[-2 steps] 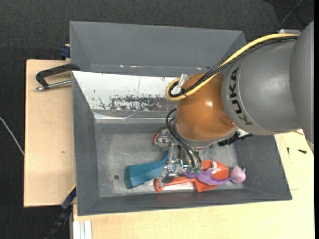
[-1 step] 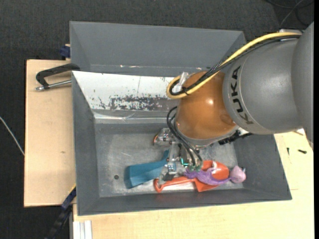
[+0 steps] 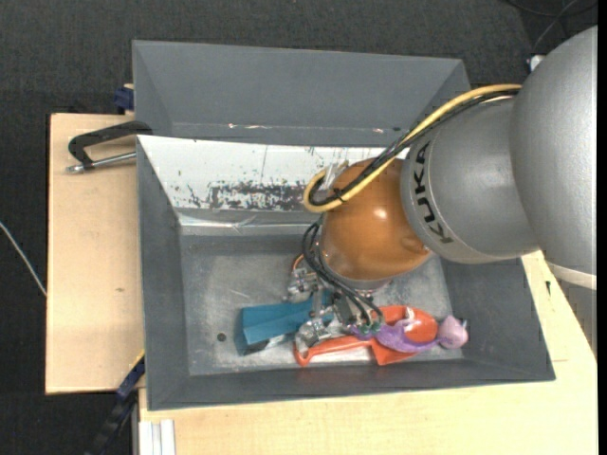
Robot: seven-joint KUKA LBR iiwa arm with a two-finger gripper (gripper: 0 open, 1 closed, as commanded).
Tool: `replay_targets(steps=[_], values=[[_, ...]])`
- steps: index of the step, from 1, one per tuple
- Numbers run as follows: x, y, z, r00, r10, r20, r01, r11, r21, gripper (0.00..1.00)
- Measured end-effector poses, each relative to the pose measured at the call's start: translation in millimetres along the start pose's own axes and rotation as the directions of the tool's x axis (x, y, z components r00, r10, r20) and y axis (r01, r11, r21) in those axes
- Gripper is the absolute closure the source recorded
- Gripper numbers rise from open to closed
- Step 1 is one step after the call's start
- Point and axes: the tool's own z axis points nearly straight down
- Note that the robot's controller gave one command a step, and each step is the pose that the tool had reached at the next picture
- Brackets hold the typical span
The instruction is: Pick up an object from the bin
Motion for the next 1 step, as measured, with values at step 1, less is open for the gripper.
replay_targets(steps=[1], values=[[0.0,0.0,0.0,1.0,0.0,0.0,0.0,1.0,0.0,1.0]])
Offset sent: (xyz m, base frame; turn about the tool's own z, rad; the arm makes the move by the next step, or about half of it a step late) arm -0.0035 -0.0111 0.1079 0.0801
